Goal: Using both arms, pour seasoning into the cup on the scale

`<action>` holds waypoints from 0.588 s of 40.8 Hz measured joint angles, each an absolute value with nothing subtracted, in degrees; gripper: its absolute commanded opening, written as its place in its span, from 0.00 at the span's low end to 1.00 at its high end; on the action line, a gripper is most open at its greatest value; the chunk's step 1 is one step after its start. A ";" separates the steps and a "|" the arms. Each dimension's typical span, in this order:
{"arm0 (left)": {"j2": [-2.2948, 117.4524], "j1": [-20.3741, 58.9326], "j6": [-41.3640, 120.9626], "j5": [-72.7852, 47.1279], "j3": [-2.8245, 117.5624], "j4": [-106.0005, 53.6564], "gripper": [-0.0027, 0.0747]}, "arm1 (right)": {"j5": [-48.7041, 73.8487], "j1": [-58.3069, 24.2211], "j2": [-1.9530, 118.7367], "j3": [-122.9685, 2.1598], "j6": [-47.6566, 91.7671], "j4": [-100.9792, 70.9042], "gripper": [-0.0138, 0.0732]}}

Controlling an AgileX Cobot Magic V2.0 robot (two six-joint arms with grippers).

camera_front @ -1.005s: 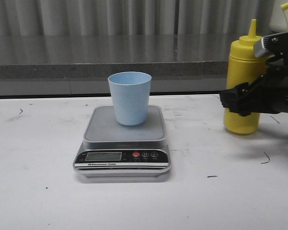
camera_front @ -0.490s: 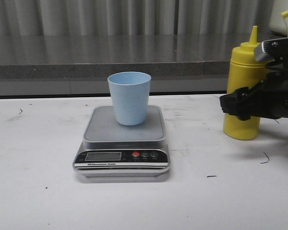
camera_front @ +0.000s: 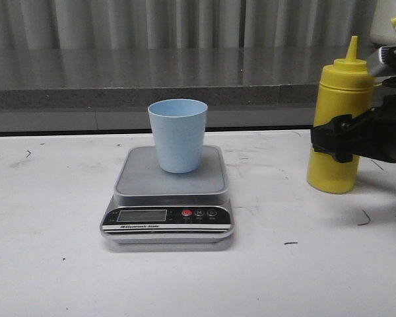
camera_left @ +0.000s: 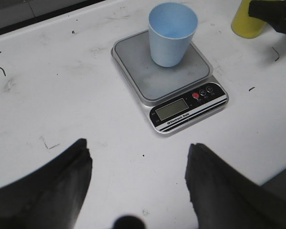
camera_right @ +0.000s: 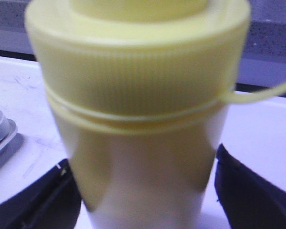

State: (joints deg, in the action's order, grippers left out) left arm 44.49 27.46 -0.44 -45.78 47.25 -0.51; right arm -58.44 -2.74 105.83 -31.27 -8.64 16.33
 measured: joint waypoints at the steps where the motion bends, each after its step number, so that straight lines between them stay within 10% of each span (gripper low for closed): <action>1: 44.49 27.46 -0.44 -45.78 47.25 -0.51 0.57 | -58.44 -2.74 105.16 -30.74 -9.00 16.22 0.84; 12: 44.49 27.46 -0.44 -45.78 47.25 -0.51 0.57 | -52.30 -2.74 93.01 -21.24 -10.34 14.38 0.84; 24: 44.49 27.46 -0.44 -45.78 47.25 -0.51 0.57 | -19.83 -5.57 68.14 -19.13 -14.74 10.31 0.84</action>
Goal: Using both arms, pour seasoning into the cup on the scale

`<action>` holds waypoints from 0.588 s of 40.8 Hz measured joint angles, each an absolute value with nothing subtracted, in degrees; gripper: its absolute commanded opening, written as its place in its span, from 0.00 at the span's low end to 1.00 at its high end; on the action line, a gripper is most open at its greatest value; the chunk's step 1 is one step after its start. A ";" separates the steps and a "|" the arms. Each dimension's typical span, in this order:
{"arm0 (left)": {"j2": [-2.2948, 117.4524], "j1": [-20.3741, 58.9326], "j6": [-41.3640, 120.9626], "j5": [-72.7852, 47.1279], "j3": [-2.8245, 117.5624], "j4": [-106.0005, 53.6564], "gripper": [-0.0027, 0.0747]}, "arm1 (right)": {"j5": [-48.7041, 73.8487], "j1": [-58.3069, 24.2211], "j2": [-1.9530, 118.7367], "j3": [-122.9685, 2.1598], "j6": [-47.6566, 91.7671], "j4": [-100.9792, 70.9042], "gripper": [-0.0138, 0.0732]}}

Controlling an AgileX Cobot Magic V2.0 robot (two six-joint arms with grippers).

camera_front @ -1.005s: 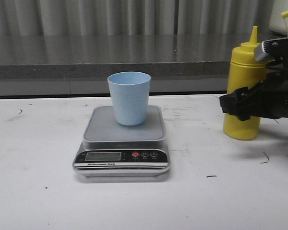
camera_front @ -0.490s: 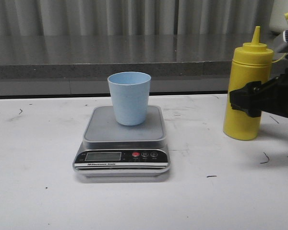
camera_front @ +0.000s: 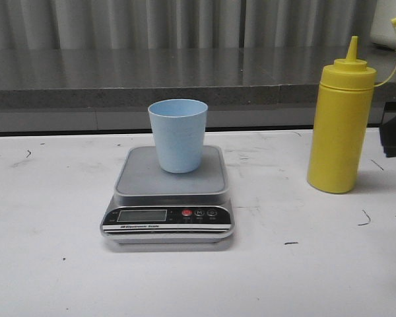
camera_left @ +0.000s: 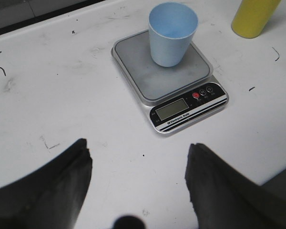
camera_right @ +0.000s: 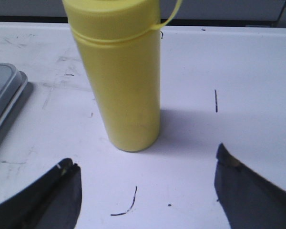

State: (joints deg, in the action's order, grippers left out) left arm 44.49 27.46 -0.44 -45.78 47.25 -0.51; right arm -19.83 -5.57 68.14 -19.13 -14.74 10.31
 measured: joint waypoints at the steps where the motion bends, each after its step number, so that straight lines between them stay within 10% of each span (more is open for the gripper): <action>1: 44.49 27.46 -0.44 -45.78 47.25 -0.51 0.57 | -17.17 -6.31 65.61 -19.13 -14.51 9.09 0.84; 24: 44.49 27.46 -0.44 -45.78 47.25 -0.51 0.57 | 23.05 -14.87 24.53 -23.82 -1.80 0.86 0.84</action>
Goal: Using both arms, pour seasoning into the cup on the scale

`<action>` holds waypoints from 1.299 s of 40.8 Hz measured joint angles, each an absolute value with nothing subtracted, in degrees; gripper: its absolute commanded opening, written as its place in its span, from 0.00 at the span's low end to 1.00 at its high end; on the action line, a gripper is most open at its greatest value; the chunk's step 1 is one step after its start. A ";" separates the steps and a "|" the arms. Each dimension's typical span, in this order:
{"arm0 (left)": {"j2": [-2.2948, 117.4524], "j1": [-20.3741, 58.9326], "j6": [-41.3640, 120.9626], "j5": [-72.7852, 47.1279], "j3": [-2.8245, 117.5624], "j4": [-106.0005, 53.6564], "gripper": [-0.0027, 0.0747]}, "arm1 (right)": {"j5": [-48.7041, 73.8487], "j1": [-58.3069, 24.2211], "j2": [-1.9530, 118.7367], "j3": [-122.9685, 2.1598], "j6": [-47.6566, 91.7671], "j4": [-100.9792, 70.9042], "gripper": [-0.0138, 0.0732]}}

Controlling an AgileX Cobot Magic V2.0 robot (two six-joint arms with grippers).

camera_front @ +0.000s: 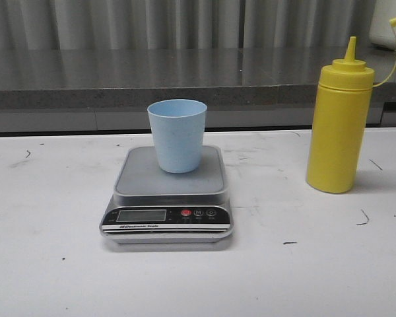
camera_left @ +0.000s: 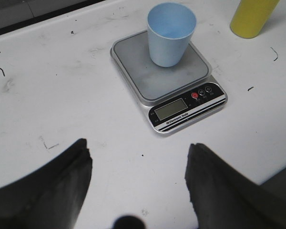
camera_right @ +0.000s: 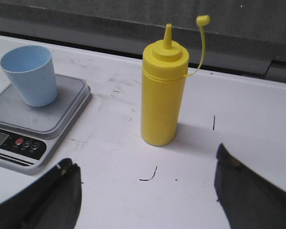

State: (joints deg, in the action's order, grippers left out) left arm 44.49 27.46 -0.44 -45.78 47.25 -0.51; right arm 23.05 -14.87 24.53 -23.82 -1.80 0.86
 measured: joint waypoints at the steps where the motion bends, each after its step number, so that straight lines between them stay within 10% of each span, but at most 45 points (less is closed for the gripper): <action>1: 44.49 27.46 -0.44 -45.78 47.25 -0.51 0.57 | 23.91 -14.87 23.42 -23.82 -1.80 0.96 0.84; 46: 44.49 27.46 -0.44 -45.76 47.25 -0.51 0.57 | 33.35 -14.87 14.03 -23.82 -1.54 2.85 0.83; 53: 44.49 27.46 -0.44 -45.66 47.25 -0.51 0.57 | 32.85 -14.87 14.03 -23.82 -1.54 2.85 0.62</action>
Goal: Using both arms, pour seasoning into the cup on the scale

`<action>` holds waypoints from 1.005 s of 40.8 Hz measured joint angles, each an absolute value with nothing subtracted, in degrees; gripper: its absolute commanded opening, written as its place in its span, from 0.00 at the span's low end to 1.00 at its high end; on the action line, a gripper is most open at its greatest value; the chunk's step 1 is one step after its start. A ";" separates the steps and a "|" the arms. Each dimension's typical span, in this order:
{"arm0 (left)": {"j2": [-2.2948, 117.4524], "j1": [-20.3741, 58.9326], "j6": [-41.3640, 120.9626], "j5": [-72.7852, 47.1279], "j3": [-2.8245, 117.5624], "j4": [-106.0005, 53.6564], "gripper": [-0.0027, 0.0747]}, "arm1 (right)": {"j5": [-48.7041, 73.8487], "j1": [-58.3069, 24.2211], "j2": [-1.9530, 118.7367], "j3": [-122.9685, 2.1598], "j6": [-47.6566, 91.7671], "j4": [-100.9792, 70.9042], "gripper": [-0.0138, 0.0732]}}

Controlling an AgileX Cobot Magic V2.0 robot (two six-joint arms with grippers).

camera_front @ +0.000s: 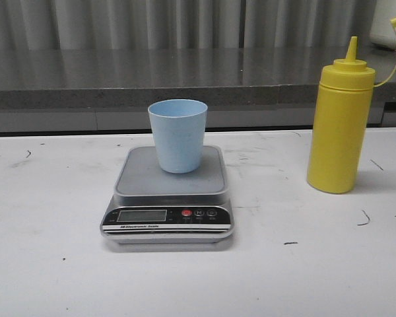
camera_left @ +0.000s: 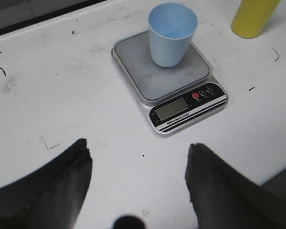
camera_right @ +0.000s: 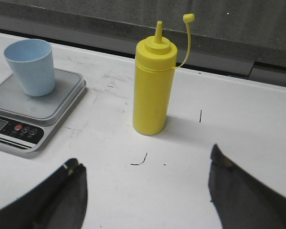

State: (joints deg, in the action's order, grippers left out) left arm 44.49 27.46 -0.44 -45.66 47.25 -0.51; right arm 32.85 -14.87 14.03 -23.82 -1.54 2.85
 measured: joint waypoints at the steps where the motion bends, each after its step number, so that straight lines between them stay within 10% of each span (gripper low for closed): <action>1: 44.49 27.46 -0.44 -45.66 47.25 -0.51 0.56 | 32.85 -14.87 14.03 -23.82 -1.54 2.85 0.57; 11: 44.49 27.46 -0.44 -45.66 47.25 -0.51 0.01 | 32.50 -14.87 14.03 -23.82 -1.54 2.85 0.05; 41: 39.94 24.09 -0.44 -42.59 44.23 1.28 0.01 | 32.61 -14.87 14.03 -23.82 -1.54 2.85 0.02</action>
State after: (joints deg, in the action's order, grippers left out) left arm 39.94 24.09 -0.44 -42.59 44.23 1.28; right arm 32.61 -14.87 14.03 -23.82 -1.54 2.85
